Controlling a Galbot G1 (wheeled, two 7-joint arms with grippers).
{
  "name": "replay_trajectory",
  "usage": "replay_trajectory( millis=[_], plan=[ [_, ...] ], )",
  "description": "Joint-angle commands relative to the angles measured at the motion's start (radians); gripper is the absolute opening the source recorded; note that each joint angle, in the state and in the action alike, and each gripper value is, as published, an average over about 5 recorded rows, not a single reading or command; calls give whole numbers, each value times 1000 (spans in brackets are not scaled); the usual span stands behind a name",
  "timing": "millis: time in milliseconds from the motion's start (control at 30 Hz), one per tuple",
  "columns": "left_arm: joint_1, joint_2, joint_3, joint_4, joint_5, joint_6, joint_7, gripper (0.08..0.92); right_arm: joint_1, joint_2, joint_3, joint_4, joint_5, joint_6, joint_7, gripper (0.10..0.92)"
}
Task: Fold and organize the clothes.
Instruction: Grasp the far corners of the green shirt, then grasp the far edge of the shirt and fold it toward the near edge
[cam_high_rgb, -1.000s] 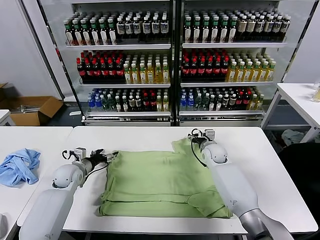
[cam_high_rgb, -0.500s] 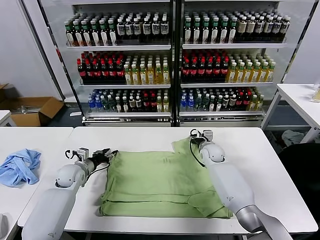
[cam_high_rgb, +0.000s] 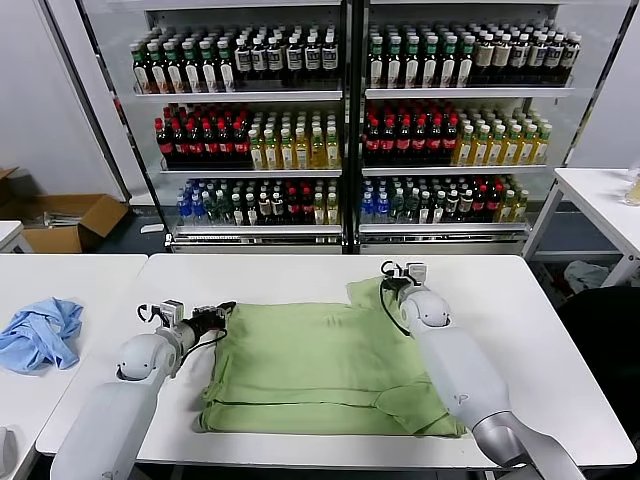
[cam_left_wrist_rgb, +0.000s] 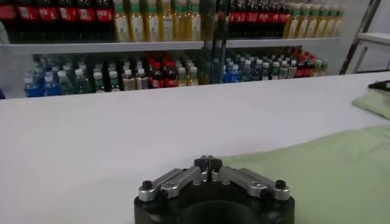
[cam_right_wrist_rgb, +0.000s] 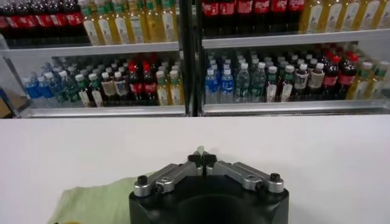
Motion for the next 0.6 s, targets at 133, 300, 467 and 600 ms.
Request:
replay_trajectory(
  millis=[133,300,467,600],
  plan=[
    [73,76,-11,-167,-181,-59,-117,85,-159,-107,28,416,126,-86,51,106],
    [217,95,-70,-337,-248,-66,-177,85,-347,-193,95,729,189,-155,88,106],
    [303,115,-88,-411,-277,-91,-206,85,-510,-256,170,928,211,-170,99,106],
    [352,123,-99,-440,-285,-96,-209,85,-632,-293,233,1031,208,-170,100,106]
  ],
)
